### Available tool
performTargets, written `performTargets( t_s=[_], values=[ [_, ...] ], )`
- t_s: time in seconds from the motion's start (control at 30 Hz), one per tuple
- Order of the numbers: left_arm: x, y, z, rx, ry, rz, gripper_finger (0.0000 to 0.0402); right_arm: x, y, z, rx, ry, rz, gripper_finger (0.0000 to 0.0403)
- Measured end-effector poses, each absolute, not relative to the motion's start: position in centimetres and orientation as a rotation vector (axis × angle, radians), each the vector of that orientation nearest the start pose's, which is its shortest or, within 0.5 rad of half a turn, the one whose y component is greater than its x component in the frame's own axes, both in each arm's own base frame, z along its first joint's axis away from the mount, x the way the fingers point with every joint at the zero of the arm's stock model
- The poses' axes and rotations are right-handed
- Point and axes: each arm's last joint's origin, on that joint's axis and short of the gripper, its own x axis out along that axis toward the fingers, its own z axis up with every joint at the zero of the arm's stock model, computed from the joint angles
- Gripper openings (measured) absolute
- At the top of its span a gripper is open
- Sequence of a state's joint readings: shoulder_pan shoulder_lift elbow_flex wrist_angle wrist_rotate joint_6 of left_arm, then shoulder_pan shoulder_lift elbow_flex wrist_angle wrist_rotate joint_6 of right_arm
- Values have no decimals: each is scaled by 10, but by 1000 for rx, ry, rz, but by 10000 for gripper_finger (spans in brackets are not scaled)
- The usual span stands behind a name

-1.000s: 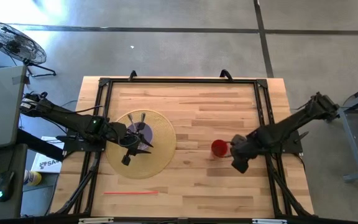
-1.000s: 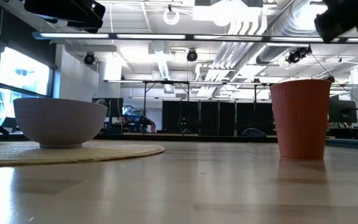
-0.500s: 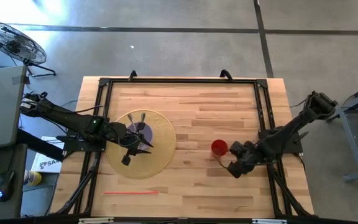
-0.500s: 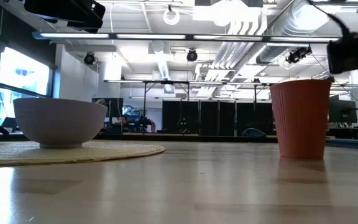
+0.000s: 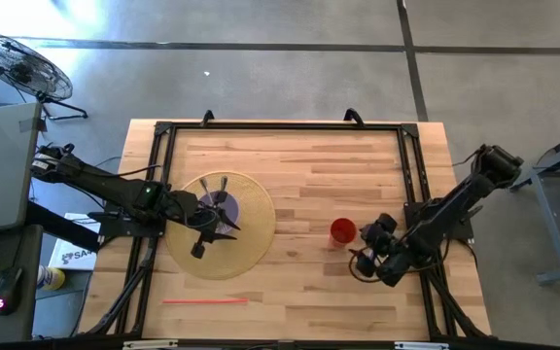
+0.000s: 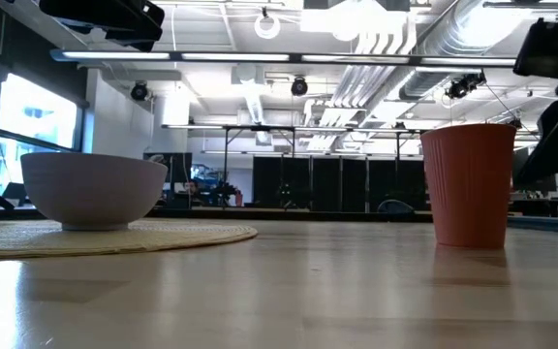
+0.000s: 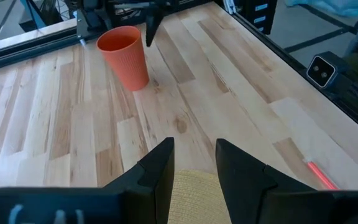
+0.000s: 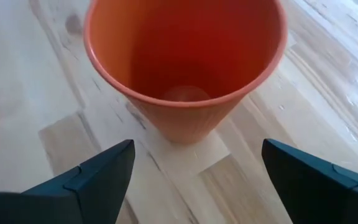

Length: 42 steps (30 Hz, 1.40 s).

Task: Pick & Place Utensil
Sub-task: Put the orange cup on the brown placemat

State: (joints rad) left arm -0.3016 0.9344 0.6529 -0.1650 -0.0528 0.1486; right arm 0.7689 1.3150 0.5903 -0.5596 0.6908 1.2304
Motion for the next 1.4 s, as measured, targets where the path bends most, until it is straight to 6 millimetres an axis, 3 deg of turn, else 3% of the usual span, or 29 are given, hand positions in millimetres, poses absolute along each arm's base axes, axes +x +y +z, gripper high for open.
performTargets(
  t_s=[0.2, 0.37, 0.83, 1.07, 1.27, 1.4],
  values=[
    [194, -59, 264, 223, 423, -277, 115, 169, 134, 138, 265, 766, -509, 350],
    [194, -59, 264, 223, 424, -277, 115, 180, 132, 126, 278, 759, -553, 385],
    [193, -59, 263, 224, 427, -278, 115, 219, 111, 130, 159, 653, -528, 397],
    [193, -58, 262, 226, 440, -278, 115, 235, 111, 120, 115, 605, -503, 373],
    [194, -59, 264, 242, 420, -281, 115, 248, 115, 119, 102, 502, -498, 319],
    [193, -58, 264, 250, 415, -283, 115, 257, 105, 123, 118, 472, -499, 288]
  ],
)
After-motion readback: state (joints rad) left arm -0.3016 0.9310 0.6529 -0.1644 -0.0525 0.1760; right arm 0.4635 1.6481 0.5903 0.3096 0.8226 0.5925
